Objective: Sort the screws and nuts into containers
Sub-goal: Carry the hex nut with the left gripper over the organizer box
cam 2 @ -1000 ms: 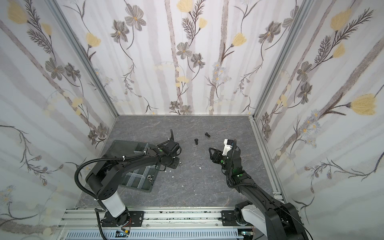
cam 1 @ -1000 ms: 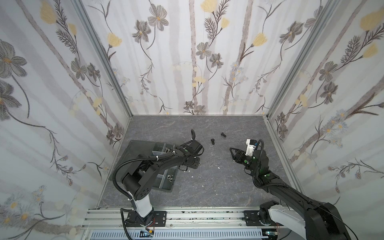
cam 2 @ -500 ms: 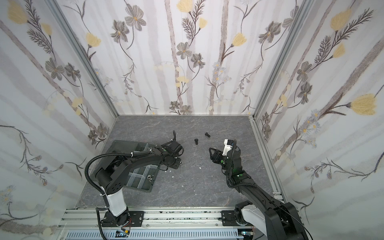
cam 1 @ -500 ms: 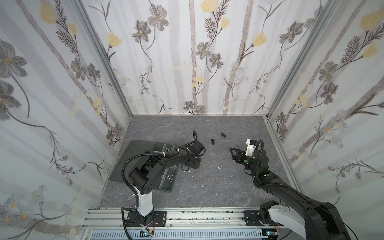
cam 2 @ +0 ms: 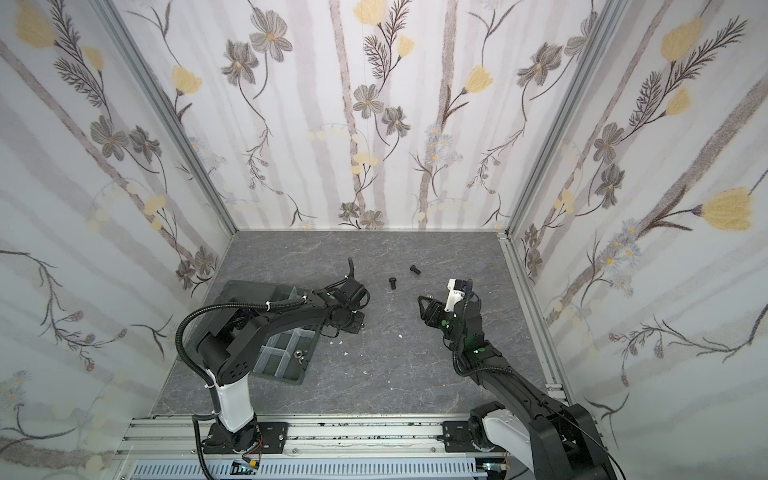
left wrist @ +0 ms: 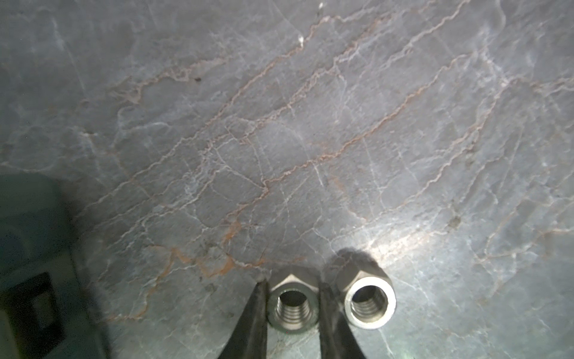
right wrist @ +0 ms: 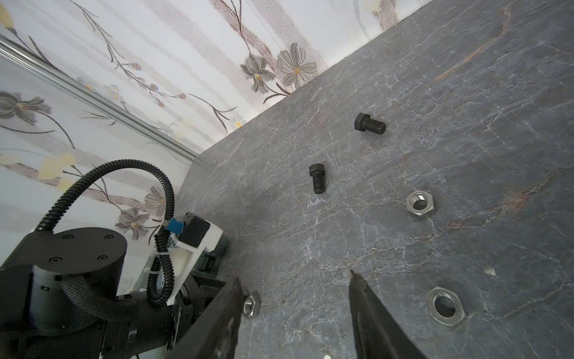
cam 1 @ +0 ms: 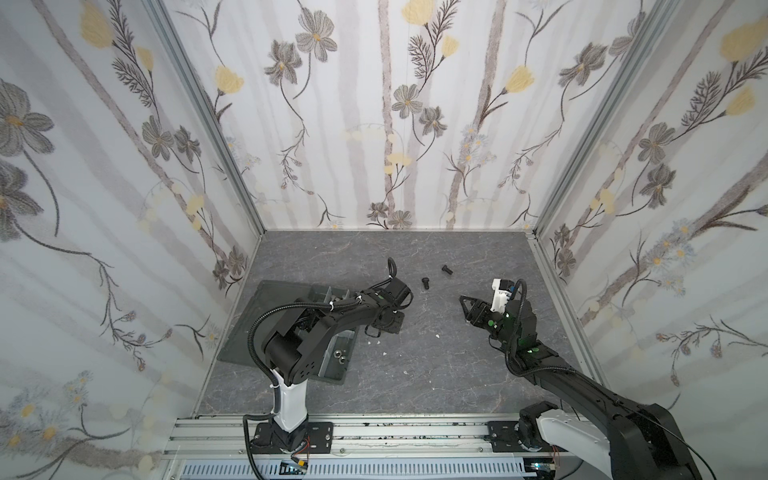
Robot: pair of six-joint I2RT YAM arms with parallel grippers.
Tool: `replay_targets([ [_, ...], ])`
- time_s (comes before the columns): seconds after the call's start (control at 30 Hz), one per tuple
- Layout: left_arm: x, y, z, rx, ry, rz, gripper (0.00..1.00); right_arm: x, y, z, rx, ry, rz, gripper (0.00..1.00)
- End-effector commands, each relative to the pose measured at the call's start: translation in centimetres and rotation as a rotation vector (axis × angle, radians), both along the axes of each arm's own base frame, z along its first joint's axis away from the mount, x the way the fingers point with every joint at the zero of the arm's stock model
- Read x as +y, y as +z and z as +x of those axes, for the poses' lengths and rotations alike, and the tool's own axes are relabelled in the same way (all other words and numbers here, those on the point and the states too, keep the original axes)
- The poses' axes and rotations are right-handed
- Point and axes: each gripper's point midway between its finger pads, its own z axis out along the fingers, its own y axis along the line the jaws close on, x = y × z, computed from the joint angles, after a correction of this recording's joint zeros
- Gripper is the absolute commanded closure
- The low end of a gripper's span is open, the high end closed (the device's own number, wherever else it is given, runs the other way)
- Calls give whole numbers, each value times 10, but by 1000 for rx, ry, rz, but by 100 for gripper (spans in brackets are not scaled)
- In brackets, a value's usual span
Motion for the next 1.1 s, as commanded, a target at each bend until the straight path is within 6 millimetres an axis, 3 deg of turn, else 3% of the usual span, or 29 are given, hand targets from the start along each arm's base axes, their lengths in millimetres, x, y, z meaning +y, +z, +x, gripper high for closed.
replay_targets([
  [0.0, 4, 3, -4, 8, 3, 6, 78, 1, 11, 2, -39, -3, 21, 44],
  [0.53, 41, 78, -27, -89, 127, -56, 79, 5, 18, -2, -57, 27, 49, 44],
  [0.87, 104, 95, -54, -84, 308, -58, 80, 9, 24, -8, -74, 51, 79, 44],
  [1.07, 141, 91, -65, -72, 445, -75, 83, 9, 28, -10, -82, 57, 92, 44],
])
